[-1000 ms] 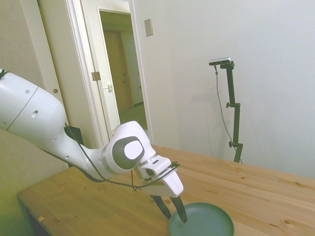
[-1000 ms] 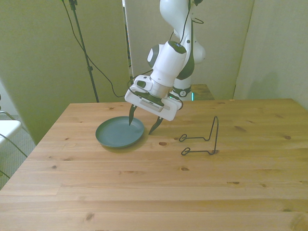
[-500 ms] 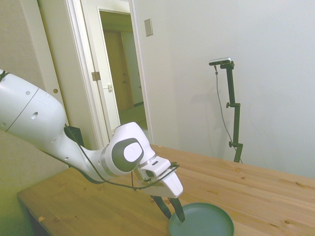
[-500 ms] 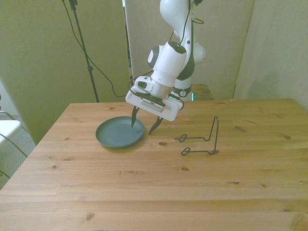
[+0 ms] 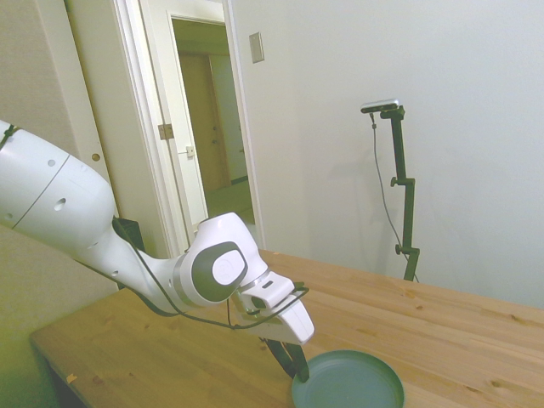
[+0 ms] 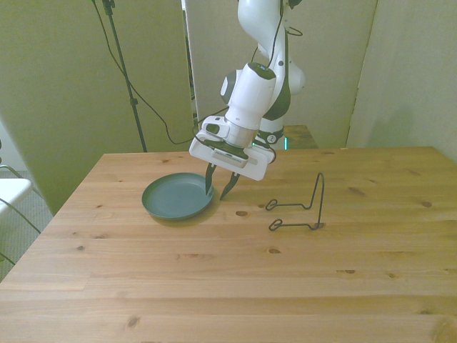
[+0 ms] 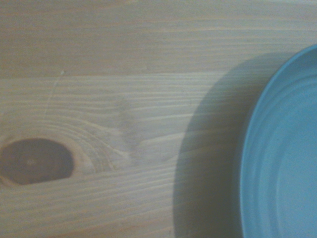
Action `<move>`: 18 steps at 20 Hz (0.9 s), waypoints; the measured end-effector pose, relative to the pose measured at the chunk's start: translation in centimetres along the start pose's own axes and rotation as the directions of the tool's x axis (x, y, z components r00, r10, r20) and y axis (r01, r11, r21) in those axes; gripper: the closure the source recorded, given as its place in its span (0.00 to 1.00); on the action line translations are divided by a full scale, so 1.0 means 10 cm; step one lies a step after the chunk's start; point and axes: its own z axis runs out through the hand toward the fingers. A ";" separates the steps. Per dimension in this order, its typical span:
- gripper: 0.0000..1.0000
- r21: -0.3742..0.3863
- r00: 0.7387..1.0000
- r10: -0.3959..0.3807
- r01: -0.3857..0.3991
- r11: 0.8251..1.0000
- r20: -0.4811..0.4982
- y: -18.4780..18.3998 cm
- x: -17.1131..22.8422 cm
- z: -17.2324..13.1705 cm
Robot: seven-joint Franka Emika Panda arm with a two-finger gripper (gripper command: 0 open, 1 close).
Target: Load the plate
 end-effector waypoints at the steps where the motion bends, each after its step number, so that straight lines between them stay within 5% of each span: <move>1: 1.00 0.004 1.000 0.003 -0.003 1.000 0.003 0.00 0.00 0.00; 12: 1.00 0.108 0.987 0.083 -0.098 0.989 0.134 -0.09 0.05 -0.10; 18: 1.00 0.193 0.971 0.035 -0.083 0.978 0.238 -0.11 -0.05 -0.60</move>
